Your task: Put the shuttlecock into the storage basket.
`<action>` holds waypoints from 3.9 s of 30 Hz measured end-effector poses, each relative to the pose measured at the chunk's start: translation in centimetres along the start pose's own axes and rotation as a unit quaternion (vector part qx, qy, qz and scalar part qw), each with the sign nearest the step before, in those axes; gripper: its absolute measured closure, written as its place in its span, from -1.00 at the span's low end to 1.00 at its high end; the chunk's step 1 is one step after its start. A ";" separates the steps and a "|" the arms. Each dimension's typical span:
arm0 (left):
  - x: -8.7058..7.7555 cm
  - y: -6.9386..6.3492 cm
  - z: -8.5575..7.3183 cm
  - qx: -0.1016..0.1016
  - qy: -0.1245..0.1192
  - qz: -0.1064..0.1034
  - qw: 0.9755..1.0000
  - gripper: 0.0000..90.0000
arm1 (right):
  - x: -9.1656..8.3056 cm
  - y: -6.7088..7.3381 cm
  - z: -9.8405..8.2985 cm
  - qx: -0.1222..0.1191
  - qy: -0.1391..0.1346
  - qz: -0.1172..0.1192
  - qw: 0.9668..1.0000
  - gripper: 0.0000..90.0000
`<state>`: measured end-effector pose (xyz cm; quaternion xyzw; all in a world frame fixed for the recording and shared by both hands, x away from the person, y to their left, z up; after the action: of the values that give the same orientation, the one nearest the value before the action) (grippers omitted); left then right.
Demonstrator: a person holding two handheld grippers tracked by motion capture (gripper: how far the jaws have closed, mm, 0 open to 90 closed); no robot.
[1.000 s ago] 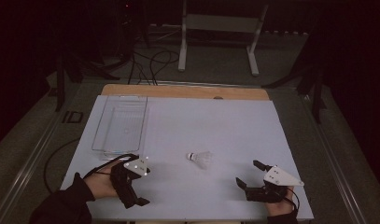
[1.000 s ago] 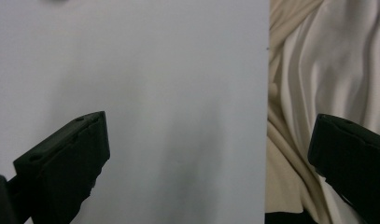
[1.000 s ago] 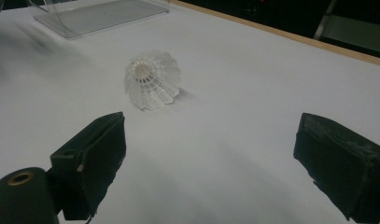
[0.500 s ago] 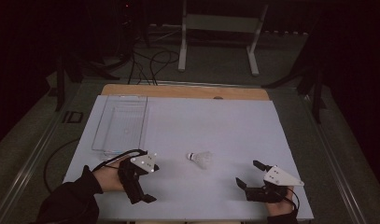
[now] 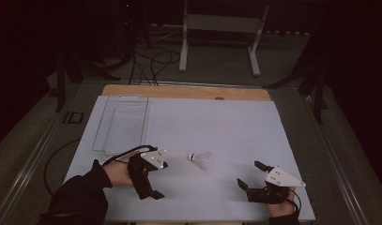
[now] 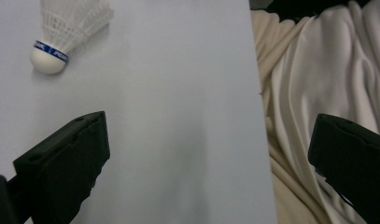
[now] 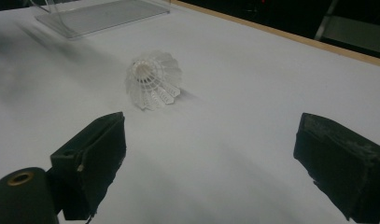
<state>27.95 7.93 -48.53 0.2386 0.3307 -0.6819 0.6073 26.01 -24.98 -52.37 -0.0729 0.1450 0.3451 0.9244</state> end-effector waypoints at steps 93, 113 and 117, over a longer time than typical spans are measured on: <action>5.1 10.5 4.6 0.020 0.011 0.036 0.999 -1.00 | -0.1 -0.1 0.0 -0.002 -0.001 0.000 1.000 -0.79; 8.1 11.5 2.8 0.021 0.072 0.059 0.995 -0.75 | -0.1 0.0 0.1 -0.003 -0.002 0.002 1.000 -0.79; 8.2 11.8 2.4 0.027 0.080 0.063 0.994 -0.59 | -0.1 0.0 0.1 -0.002 -0.002 0.002 1.000 -0.79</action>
<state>38.57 0.09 -54.81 0.3293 0.3443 -0.6294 0.6139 25.96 -25.03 -52.25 -0.0739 0.1429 0.3475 0.9238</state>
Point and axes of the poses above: each handheld gripper's, and its own axes: x roughly forward along the jaws, z roughly out of its top, y roughly to its left, the point moved 6 cm from there along x, roughly forward along the jaws, and after that the axes turned 6 degrees about -y, right-handed, at the moved point
